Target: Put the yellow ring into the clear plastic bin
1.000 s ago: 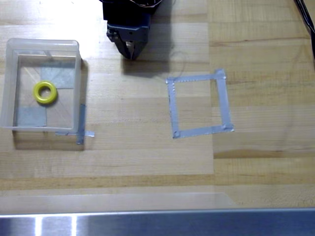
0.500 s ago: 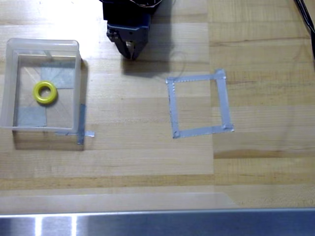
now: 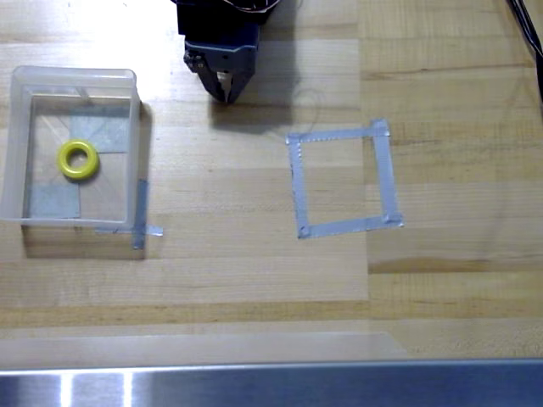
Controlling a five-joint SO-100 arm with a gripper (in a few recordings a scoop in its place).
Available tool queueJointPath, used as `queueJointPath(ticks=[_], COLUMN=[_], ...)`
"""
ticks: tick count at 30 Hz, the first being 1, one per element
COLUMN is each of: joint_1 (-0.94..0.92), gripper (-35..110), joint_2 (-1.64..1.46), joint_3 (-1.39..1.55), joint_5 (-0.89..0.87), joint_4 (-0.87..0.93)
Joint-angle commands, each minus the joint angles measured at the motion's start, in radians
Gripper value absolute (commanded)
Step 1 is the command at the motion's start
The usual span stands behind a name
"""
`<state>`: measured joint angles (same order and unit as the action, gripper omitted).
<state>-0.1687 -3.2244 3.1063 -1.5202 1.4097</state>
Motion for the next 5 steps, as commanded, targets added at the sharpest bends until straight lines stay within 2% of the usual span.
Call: queueJointPath(ticks=[1,5], joint_1=[-0.006,-0.006], gripper=[1,1], joint_2=[-0.008,-0.008], joint_3=[-0.011,-0.011], joint_5=[-0.005,-0.005], joint_4=[0.037,0.037])
